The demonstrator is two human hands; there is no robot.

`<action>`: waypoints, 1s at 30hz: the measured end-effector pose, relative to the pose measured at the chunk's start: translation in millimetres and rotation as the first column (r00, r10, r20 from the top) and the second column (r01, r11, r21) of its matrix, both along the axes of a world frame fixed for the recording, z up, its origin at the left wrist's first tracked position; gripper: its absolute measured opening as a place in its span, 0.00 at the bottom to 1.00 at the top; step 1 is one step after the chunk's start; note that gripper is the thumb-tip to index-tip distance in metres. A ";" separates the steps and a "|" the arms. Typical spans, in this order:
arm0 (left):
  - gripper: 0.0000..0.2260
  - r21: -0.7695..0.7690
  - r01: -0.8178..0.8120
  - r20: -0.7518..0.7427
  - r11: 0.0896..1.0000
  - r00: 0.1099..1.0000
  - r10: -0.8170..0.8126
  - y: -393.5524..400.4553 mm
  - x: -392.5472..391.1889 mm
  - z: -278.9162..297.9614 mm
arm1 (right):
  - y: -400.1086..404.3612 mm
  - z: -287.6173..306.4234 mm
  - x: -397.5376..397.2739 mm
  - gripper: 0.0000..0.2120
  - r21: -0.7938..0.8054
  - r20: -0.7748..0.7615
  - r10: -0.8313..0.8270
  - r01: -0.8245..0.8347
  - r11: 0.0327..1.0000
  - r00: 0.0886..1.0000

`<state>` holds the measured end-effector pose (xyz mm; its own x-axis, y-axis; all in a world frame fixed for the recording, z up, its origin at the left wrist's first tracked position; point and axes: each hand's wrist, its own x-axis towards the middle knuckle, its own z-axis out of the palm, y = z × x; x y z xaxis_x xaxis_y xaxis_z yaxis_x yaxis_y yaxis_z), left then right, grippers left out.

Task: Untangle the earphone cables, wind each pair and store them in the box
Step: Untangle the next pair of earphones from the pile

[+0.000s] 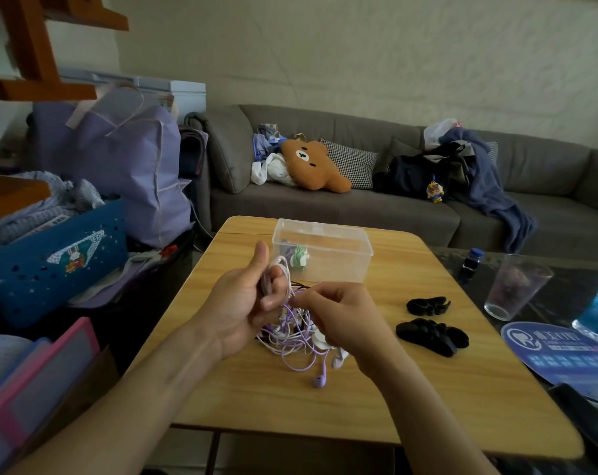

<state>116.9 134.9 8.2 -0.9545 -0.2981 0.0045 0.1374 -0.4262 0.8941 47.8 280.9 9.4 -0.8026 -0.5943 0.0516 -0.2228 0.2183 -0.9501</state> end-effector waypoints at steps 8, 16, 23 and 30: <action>0.09 -0.300 -0.270 -0.095 0.915 0.963 0.253 7.4 -1.9 -3.4 | -7.2 -1.0 10.7 0.13 0.179 -0.126 0.094 -0.071 0.981 0.988; 0.13 -0.871 -0.310 -0.240 0.380 0.945 0.221 6.7 0.5 -11.5 | 1.2 4.4 13.8 0.10 0.152 -0.375 0.275 -0.234 0.960 0.885; 0.20 -0.927 -0.352 -0.316 0.130 0.919 0.236 7.4 4.1 -8.9 | 8.8 5.2 0.1 0.08 -0.110 -0.347 0.062 -0.106 0.988 0.936; 0.21 -0.740 -0.599 -0.561 0.305 0.800 0.211 16.7 9.3 -3.4 | 0.7 -4.2 5.3 0.08 -0.301 -0.094 0.150 -0.171 0.938 0.984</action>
<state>126.1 151.6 4.8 -0.5853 -0.2883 0.7578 0.3787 0.7292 0.5699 53.1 281.6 5.2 -0.6859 -0.6615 0.3032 -0.2977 -0.1252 -0.9464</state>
